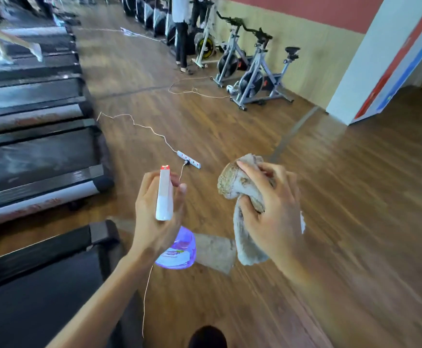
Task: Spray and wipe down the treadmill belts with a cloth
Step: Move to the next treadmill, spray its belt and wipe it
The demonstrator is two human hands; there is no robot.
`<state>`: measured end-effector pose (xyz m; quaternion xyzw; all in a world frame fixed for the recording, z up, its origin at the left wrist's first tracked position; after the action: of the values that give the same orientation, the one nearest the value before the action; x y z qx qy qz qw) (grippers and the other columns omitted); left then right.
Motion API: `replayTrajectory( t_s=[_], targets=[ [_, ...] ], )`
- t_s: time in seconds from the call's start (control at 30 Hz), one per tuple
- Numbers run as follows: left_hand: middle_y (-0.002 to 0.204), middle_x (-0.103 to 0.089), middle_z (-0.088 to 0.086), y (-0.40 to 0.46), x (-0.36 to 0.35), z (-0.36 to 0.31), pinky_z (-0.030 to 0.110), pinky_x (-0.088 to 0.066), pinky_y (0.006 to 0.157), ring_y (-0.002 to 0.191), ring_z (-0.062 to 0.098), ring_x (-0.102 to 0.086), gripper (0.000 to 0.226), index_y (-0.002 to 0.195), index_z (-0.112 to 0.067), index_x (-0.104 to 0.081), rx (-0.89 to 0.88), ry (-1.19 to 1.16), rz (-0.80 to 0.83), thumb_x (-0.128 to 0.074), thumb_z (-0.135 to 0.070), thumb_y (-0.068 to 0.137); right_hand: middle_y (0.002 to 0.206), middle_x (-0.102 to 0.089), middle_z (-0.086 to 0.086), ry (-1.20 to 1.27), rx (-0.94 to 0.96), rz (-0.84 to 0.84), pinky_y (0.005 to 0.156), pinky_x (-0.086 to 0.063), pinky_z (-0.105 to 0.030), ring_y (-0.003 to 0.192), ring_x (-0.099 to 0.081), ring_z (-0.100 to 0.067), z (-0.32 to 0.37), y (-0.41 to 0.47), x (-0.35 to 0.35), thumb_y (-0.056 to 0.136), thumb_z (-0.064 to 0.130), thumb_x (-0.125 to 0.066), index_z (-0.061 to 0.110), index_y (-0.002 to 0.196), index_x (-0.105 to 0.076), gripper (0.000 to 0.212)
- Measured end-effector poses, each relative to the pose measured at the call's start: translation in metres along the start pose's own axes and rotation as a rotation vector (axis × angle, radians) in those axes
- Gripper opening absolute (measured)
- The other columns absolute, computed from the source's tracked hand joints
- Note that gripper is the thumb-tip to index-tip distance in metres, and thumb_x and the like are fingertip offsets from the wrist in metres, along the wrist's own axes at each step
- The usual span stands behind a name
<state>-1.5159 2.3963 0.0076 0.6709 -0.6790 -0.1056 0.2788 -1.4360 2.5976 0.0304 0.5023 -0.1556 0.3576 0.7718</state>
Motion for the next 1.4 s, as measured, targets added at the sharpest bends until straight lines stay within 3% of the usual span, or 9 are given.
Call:
replayTrajectory(
  t_s=[0.07, 0.13, 0.2, 0.3, 0.47, 0.77, 0.97, 1.2, 1.4],
  targets=[
    [0.102, -0.056, -0.006, 0.011, -0.006, 0.009, 0.037, -0.053, 0.083, 0.095, 0.014, -0.061, 0.009, 0.099, -0.026, -0.062, -0.023, 0.049, -0.022, -0.057, -0.034, 0.1, 0.126, -0.056, 0.001, 0.021, 0.034, 0.03, 0.103, -0.041, -0.037, 0.113, -0.05, -0.026, -0.006, 0.018, -0.011, 0.085, 0.029, -0.057, 0.031, 0.139, -0.064, 0.055],
    [0.098, -0.054, -0.007, 0.032, -0.013, 0.018, 0.054, -0.056, 0.07, 0.084, 0.024, -0.062, 0.017, 0.095, -0.027, -0.06, 0.028, 0.042, -0.05, -0.056, -0.042, 0.101, 0.126, -0.057, 0.001, 0.049, 0.047, 0.053, 0.102, -0.043, -0.042, 0.112, -0.051, -0.028, -0.015, 0.038, -0.025, 0.085, 0.03, -0.056, 0.032, 0.14, -0.063, 0.055],
    [0.092, -0.051, -0.007, 0.05, -0.018, 0.027, 0.058, -0.055, 0.064, 0.076, 0.032, -0.06, 0.027, 0.09, -0.026, -0.059, 0.056, 0.056, -0.091, -0.053, -0.05, 0.101, 0.125, -0.057, 0.002, 0.078, 0.071, 0.054, 0.101, -0.045, -0.045, 0.112, -0.051, -0.027, -0.023, 0.058, -0.04, 0.086, 0.03, -0.056, 0.032, 0.14, -0.063, 0.055],
    [0.089, -0.049, -0.007, 0.079, -0.02, 0.044, 0.056, -0.057, 0.061, 0.074, 0.033, -0.059, 0.029, 0.087, -0.025, -0.058, 0.064, 0.054, -0.15, -0.053, -0.049, 0.101, 0.125, -0.057, 0.001, 0.107, 0.122, 0.053, 0.097, -0.047, -0.048, 0.111, -0.051, -0.026, -0.033, 0.096, -0.074, 0.086, 0.031, -0.056, 0.032, 0.14, -0.063, 0.054],
    [0.095, -0.048, 0.006, 0.152, -0.019, 0.089, 0.045, -0.06, 0.051, 0.074, 0.013, -0.059, 0.02, 0.087, -0.013, -0.061, 0.123, 0.025, -0.251, -0.057, -0.026, 0.102, 0.126, -0.057, 0.0, 0.146, 0.192, 0.049, 0.092, -0.049, -0.052, 0.112, -0.051, -0.028, -0.041, 0.176, -0.167, 0.086, 0.029, -0.056, 0.031, 0.139, -0.065, 0.054],
    [0.1, -0.05, -0.013, 0.312, 0.035, 0.202, 0.055, -0.059, 0.068, 0.091, 0.022, -0.061, 0.022, 0.092, -0.03, -0.059, 0.059, 0.223, -0.374, -0.052, -0.049, 0.101, 0.126, -0.058, 0.001, 0.196, 0.319, 0.109, 0.096, -0.046, -0.043, 0.114, -0.051, -0.026, -0.026, 0.323, -0.327, 0.083, 0.024, -0.066, 0.029, 0.14, -0.064, 0.057],
    [0.1, -0.049, -0.019, 0.385, 0.079, 0.271, 0.053, -0.059, 0.07, 0.091, 0.024, -0.062, 0.018, 0.092, -0.03, -0.06, 0.09, 0.313, -0.476, -0.054, -0.045, 0.1, 0.127, -0.058, -0.001, 0.319, 0.475, 0.178, 0.098, -0.046, -0.047, 0.114, -0.053, -0.029, 0.003, 0.406, -0.442, 0.086, 0.026, -0.058, 0.028, 0.138, -0.066, 0.053],
    [0.098, -0.051, -0.015, 0.457, 0.124, 0.342, 0.052, -0.06, 0.071, 0.091, 0.026, -0.061, 0.014, 0.095, -0.034, -0.06, 0.179, 0.416, -0.658, -0.053, -0.046, 0.099, 0.131, -0.054, 0.001, 0.5, 0.6, 0.289, 0.101, -0.046, -0.049, 0.119, -0.049, -0.028, 0.044, 0.497, -0.575, 0.087, 0.023, -0.059, 0.029, 0.142, -0.062, 0.056],
    [0.093, -0.053, 0.0, 0.517, 0.161, 0.388, 0.037, -0.063, 0.065, 0.077, 0.015, -0.059, 0.013, 0.089, -0.042, -0.065, 0.329, 0.261, -0.93, -0.06, -0.054, 0.088, 0.131, -0.056, 0.001, 0.609, 0.702, 0.365, 0.104, -0.043, -0.041, 0.118, -0.05, -0.028, 0.087, 0.58, -0.671, 0.086, 0.021, -0.059, 0.028, 0.142, -0.063, 0.057]
  ],
)
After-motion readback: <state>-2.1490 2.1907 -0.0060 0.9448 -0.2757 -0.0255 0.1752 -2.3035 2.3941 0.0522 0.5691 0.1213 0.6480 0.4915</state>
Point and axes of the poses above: each hand's wrist, its own y-axis towards the middle knuckle, its own x-axis out of the back of the hand, z = x × y, the point moved 4 cm from there along y, towards the middle knuckle
